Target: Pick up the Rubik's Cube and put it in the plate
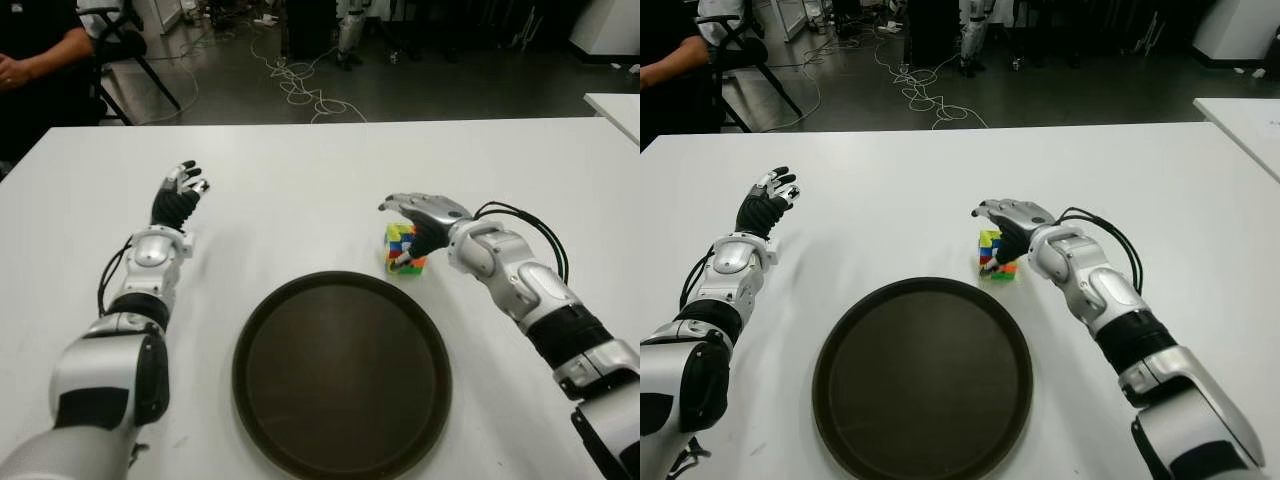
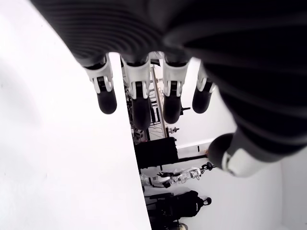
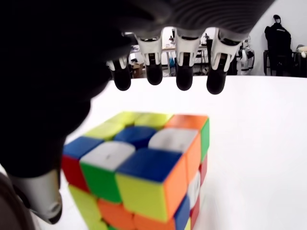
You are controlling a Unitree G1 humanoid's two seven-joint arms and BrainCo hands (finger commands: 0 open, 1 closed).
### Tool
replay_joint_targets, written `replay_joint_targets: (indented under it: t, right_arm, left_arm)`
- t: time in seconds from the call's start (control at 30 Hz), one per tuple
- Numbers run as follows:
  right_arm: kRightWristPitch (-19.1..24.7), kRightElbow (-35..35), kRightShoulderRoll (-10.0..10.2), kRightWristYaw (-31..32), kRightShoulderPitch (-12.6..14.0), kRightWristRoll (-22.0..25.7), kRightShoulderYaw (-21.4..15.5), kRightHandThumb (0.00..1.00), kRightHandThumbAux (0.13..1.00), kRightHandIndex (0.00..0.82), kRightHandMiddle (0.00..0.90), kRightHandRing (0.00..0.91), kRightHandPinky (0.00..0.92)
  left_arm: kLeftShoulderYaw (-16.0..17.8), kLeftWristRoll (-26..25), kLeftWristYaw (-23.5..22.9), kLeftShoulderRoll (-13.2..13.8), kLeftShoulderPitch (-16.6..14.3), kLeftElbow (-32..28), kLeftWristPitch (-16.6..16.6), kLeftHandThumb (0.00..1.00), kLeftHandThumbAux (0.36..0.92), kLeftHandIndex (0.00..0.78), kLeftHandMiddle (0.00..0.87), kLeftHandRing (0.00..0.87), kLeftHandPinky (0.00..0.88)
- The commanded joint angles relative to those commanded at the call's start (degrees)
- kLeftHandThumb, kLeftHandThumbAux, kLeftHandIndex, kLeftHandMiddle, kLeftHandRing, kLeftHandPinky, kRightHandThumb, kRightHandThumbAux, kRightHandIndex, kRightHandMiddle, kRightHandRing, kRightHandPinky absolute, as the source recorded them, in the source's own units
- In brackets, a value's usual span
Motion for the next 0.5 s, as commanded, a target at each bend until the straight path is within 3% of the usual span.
replay_joint_targets:
  t: [0.5]
  right_arm:
    - [0.51,-0.41,-0.57,-0.13,-0.32,-0.14,-0.40,0.000,0.674,0.020,0.008,0.064,0.139]
  left_arm:
    - [-0.24,0.05,-0.50,0.35,0.03,0.08,-0.17,0.142,0.561,0.079,0.146,0.123,0.096]
